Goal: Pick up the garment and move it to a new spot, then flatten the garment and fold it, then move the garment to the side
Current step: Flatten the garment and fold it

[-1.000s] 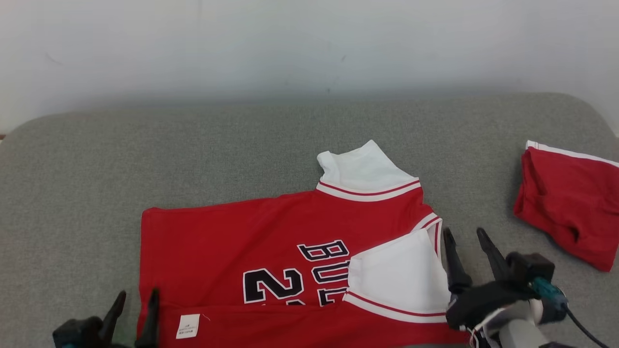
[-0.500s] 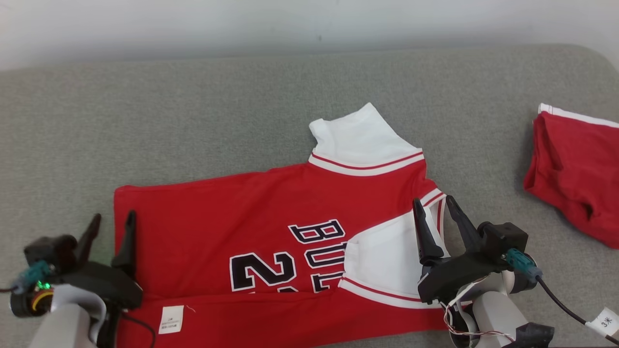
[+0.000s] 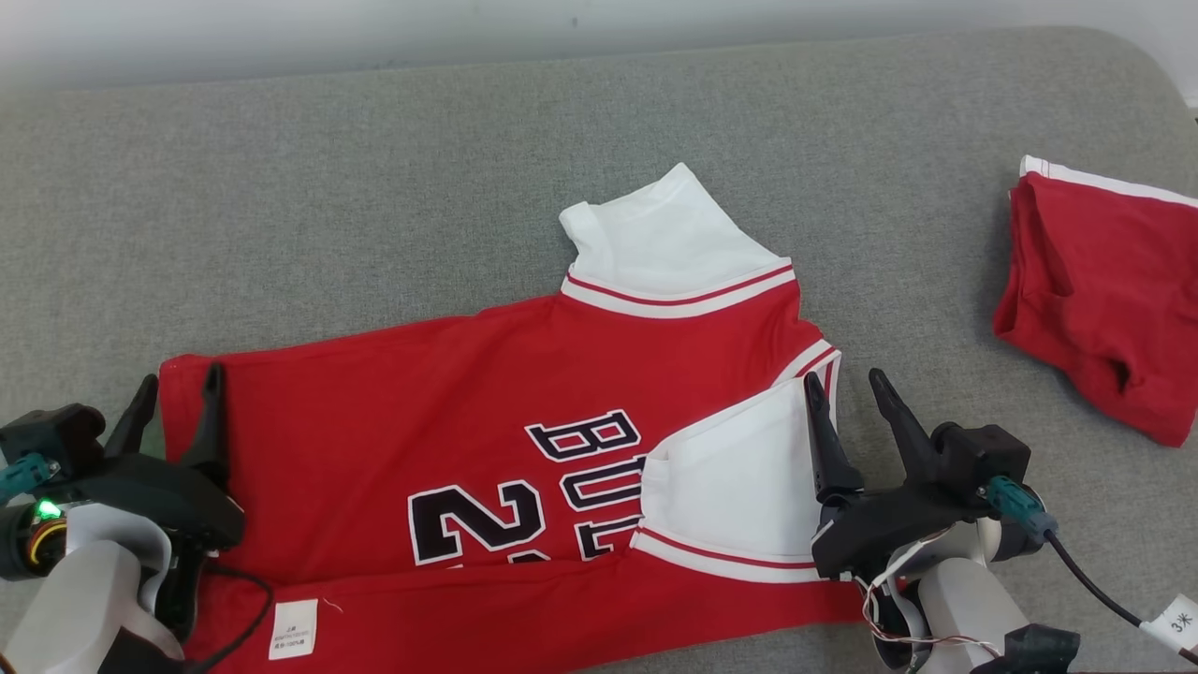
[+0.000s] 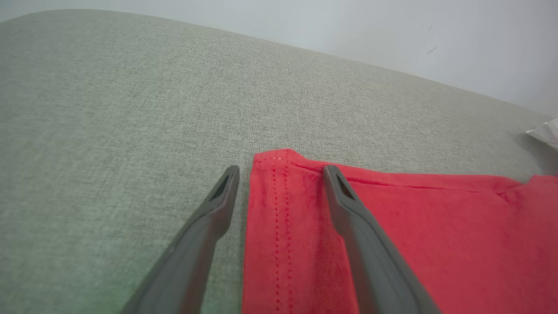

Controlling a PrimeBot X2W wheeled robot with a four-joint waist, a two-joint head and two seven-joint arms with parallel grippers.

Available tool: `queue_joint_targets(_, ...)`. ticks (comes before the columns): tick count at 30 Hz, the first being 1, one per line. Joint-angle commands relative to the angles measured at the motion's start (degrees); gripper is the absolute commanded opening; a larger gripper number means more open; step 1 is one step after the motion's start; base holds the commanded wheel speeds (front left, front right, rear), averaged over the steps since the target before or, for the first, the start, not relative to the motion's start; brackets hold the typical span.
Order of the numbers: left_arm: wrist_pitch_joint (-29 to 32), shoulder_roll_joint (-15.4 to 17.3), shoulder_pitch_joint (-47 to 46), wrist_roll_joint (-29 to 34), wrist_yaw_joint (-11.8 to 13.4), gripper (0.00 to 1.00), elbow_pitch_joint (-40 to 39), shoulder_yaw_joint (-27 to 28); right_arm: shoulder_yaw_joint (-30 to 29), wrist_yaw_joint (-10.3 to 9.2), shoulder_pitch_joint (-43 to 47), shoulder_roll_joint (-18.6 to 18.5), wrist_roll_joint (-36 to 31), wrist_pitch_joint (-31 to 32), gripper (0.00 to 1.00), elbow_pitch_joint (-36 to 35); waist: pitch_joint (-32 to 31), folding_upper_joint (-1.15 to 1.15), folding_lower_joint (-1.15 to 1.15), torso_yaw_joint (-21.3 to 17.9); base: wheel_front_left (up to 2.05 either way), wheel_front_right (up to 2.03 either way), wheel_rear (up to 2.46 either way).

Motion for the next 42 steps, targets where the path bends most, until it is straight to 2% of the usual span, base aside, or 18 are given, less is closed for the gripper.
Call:
queue_joint_targets(1,-0.04,0.47,-0.52,-0.28,0.02,1.0,0.25,-0.02,-0.03,-0.08,-0.75,0.09,-0.42,-0.06,1.0,-0.12,0.07,-0.01,-0.01,-0.02,0.0,0.0,0.0)
queue_joint_targets(5,-0.04,0.51,-0.18,-0.66,0.02,1.0,-0.37,-1.12,0.26,-0.08,-1.51,0.13,-0.08,-0.06,1.0,-0.14,0.36,-0.01,-0.01,0.32,0.0,0.0,0.0)
queue_joint_targets(6,-0.04,0.51,-0.13,-0.72,0.03,0.89,-0.71,-1.53,0.43,-0.08,-2.3,-0.24,-0.33,-0.06,1.0,-0.14,0.47,-0.01,-0.01,0.53,0.0,0.0,0.0)
queue_joint_targets(7,-0.04,0.55,0.0,-0.83,0.02,0.48,-1.15,-1.7,0.63,-0.08,-3.16,-0.58,-0.33,-0.06,1.0,-0.15,0.54,-0.01,-0.01,0.72,0.0,0.0,0.0)
queue_joint_targets(8,-0.05,0.51,0.18,-0.82,0.02,0.35,-1.49,-2.02,1.09,-0.08,-3.96,-0.93,-0.38,-0.06,1.0,-0.09,0.62,-0.01,-0.01,0.97,0.0,0.0,0.0)
queue_joint_targets(9,-0.04,0.45,0.38,-1.07,0.02,0.0,-1.81,-2.34,1.76,-0.08,-4.8,-1.26,-0.41,-0.06,1.0,0.13,0.68,-0.01,-0.01,1.15,0.0,0.0,0.0)
queue_joint_targets(13,-0.05,0.48,0.56,-1.55,0.03,0.0,-3.37,-3.77,3.26,-0.09,-8.51,-2.44,1.33,-0.06,1.0,2.14,0.95,-0.01,-0.01,2.0,0.0,0.0,0.0)
queue_joint_targets(17,-0.04,0.61,0.0,-1.67,0.03,0.0,-4.63,-5.15,4.86,-0.08,-14.62,-3.78,4.15,1.14,1.0,6.99,1.65,-0.01,-0.01,2.93,0.0,0.0,0.0)
queue_joint_targets(24,-0.04,-1.06,-2.72,-2.35,0.02,0.0,-7.42,-8.61,7.89,-0.08,-29.84,-7.04,7.31,10.55,1.0,19.54,4.78,-0.01,-0.01,7.18,0.0,0.0,0.0)
queue_joint_targets(33,-0.04,-2.59,-5.04,-3.54,0.02,0.0,-9.17,-11.17,11.22,-0.08,-40.87,-7.97,9.35,16.6,1.0,30.17,8.83,-0.01,-0.01,10.97,0.0,0.0,0.0)
queue_joint_targets(42,-0.02,-3.41,-7.03,-4.13,0.04,0.0,-9.68,-12.81,12.13,-0.08,-47.55,-8.23,9.86,18.9,1.0,37.92,11.75,-0.01,-0.01,12.98,0.0,0.0,0.0)
